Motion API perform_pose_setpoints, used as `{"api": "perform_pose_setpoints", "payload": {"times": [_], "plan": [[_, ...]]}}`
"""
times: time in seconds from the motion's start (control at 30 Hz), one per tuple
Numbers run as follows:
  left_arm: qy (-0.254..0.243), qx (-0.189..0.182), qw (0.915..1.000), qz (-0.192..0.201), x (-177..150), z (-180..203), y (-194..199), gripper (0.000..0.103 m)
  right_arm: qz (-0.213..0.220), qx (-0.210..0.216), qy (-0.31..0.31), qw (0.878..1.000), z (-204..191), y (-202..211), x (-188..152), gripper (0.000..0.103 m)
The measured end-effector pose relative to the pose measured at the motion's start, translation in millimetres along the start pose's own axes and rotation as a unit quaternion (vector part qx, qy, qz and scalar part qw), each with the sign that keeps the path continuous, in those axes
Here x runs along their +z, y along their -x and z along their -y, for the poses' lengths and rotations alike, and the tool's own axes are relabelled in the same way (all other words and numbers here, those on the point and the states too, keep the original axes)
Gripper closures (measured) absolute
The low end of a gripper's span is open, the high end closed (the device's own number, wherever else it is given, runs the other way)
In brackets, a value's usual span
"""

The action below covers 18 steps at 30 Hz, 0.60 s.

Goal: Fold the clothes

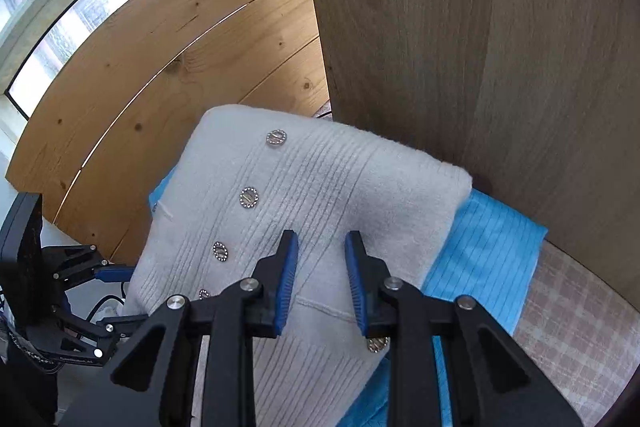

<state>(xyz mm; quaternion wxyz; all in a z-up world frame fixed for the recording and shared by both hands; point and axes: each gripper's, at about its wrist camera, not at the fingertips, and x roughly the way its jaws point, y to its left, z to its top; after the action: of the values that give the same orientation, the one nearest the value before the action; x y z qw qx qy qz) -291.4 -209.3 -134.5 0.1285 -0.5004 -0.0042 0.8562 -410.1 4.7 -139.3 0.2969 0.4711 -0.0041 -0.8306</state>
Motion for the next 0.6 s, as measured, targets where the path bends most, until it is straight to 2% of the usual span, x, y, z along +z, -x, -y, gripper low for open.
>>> {"api": "perform_pose_setpoints", "payload": {"times": [0.1, 0.2, 0.27, 0.33, 0.43, 0.47, 0.5, 0.6], "plan": [[0.011, 0.005, 0.9963, 0.085, 35, 8, 27, 0.049, 0.046, -0.008, -0.009, 0.999, -2, 20, 4, 0.078], [0.034, 0.008, 0.9931, 0.112, 73, 9, 13, 0.052, 0.063, -0.022, -0.016, 0.998, -5, 23, 7, 0.078], [0.033, 0.013, 0.9945, 0.099, 94, 7, -14, 0.056, 0.055, -0.026, -0.015, 0.998, -6, 15, 8, 0.078], [0.035, 0.017, 0.9976, 0.058, 108, -1, -52, 0.063, 0.048, -0.027, -0.014, 0.998, -6, 7, 10, 0.078], [0.028, 0.048, 0.9982, 0.021, 111, -17, -98, 0.054, 0.028, -0.032, -0.016, 0.999, 0, -12, 10, 0.079], [0.029, 0.051, 0.9982, 0.013, 111, -20, -107, 0.040, 0.018, -0.035, -0.015, 0.999, 2, -21, 10, 0.079], [0.033, 0.050, 0.9982, 0.004, 112, -23, -113, 0.036, 0.011, -0.039, -0.013, 0.999, 3, -29, 9, 0.079], [0.059, 0.014, 0.9981, 0.002, 110, -32, -104, 0.037, 0.004, -0.047, -0.007, 0.999, 7, -32, 9, 0.080]]}}
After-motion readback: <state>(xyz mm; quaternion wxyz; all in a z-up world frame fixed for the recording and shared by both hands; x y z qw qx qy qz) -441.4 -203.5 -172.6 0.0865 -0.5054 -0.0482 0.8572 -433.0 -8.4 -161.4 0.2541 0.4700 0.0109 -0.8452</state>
